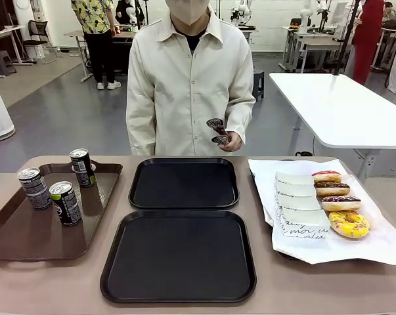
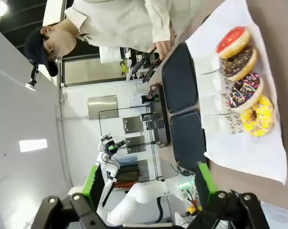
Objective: Set up donuts and drinks on trays.
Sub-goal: Pick up one Pepsi coke and place it on the Flat Tray.
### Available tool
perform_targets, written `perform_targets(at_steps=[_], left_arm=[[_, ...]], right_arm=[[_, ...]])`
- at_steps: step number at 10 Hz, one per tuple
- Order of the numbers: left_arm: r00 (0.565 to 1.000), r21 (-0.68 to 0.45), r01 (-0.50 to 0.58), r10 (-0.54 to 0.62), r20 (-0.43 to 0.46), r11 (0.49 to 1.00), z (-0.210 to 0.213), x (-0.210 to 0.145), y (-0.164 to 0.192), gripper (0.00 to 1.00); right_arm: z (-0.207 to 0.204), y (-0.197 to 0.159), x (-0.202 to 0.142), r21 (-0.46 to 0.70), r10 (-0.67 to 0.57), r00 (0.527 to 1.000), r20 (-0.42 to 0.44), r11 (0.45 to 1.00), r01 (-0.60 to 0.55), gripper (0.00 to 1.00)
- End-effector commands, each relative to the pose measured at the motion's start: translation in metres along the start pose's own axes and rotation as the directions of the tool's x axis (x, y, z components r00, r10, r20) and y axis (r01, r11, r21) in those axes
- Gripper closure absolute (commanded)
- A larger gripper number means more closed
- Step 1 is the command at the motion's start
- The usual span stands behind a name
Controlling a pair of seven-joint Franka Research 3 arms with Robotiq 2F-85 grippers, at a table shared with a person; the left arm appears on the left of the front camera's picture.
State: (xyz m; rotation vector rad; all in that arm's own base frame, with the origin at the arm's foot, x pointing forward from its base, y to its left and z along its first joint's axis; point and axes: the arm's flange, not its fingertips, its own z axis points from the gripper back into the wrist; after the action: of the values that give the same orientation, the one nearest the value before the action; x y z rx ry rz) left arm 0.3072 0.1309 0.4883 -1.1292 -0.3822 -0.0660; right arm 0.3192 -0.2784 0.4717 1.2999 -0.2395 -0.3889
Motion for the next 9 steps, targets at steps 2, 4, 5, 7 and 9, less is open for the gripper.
perform_targets(at_steps=[2, 4, 5, 7, 9], left_arm=[[1.0, -0.076, 0.0, 0.002, 0.025, 0.997, 0.032, 0.005, 0.021, 0.0], [0.998, -0.039, -0.055, 0.055, 0.022, 0.998, 0.041, 0.002, 0.034, 0.0], [0.998, 0.055, -0.054, 0.054, -0.007, 0.997, 0.041, -0.001, 0.032, 0.0], [0.998, -0.044, -0.054, 0.055, 0.029, 0.998, 0.037, -0.004, 0.03, 0.0], [0.998, -0.044, -0.054, 0.055, 0.029, 0.998, 0.037, -0.004, 0.03, 0.0]], right_arm=[[0.016, 0.001, 0.001, -0.018, -0.003, 1.0, -0.022, 1.0, 0.002, 0.0], [0.005, 0.008, -0.007, -0.079, 0.029, 0.997, -0.074, 0.996, -0.035, 0.0], [0.015, 0.0, -0.002, -0.013, -0.016, 1.0, -0.004, 1.0, 0.015, 0.0], [0.015, 0.0, -0.002, -0.013, -0.016, 1.0, -0.004, 1.0, 0.015, 0.0], [0.015, 0.0, -0.002, -0.013, -0.016, 1.0, -0.004, 1.0, 0.015, 0.0]])
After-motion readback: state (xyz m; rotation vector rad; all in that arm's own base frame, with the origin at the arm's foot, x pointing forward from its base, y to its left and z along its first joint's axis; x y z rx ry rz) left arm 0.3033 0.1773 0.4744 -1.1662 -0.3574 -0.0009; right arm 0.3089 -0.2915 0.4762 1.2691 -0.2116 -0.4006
